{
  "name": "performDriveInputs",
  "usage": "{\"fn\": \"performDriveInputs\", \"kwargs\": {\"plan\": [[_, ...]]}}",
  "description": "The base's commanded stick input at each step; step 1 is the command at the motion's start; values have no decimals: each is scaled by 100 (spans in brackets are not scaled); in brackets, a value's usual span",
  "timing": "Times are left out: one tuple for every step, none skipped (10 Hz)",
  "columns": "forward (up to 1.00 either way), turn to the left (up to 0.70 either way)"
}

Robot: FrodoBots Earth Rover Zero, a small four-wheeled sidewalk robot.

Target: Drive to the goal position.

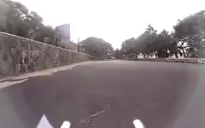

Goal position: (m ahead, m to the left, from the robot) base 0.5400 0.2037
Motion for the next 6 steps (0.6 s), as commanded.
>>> {"fn": "performDriveInputs", "kwargs": {"plan": [[50, 0], [50, 0], [50, 0], [50, 0], [50, 0], [50, 0]]}}
